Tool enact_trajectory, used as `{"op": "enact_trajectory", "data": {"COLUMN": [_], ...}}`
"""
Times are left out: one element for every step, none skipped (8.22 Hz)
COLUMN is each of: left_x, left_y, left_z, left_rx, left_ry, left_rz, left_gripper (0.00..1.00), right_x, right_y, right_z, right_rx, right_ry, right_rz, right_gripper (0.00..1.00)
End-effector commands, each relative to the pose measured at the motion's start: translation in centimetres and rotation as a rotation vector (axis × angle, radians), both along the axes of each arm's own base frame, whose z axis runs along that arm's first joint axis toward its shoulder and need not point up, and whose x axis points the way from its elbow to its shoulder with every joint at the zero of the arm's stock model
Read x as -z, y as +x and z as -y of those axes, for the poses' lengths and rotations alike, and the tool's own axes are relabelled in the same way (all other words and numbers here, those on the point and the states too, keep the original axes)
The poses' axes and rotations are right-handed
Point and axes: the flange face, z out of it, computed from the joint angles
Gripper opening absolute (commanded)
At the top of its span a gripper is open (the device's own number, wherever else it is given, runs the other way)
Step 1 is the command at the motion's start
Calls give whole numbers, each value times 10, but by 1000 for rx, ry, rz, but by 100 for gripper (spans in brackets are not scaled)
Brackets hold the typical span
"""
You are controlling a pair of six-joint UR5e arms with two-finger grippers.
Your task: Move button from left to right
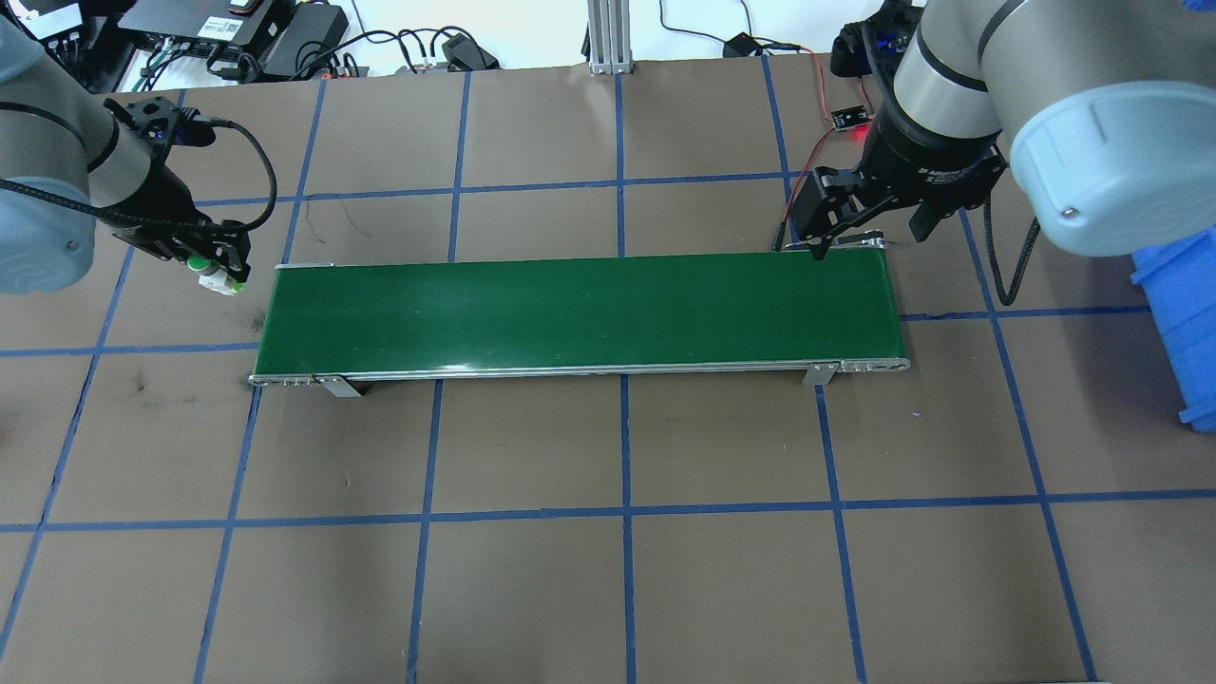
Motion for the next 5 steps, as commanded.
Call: {"op": "enact_trajectory", "data": {"left_x": [37,47,55,64,72], "left_y": [-12,-13,-14,-13,-11], "left_z": [8,10,12,14,17], "left_rx": [-4,-18,-46,-50,-54], "left_ry": [76,92,107,119,124], "left_rz": [-22,-32,-38,-40,-40], "left_gripper": [0,0,0,0,0], "right_x": [0,0,1,1,2], "right_y": [0,0,1,3,4], "right_z": [0,0,-1,-1,-1], "right_rx": [-3,-1,-1,-6,-7], "right_ry": [2,2,3,3,5], "right_rz": [1,2,5,5,5], "right_gripper": [100,100,100,100,100]}}
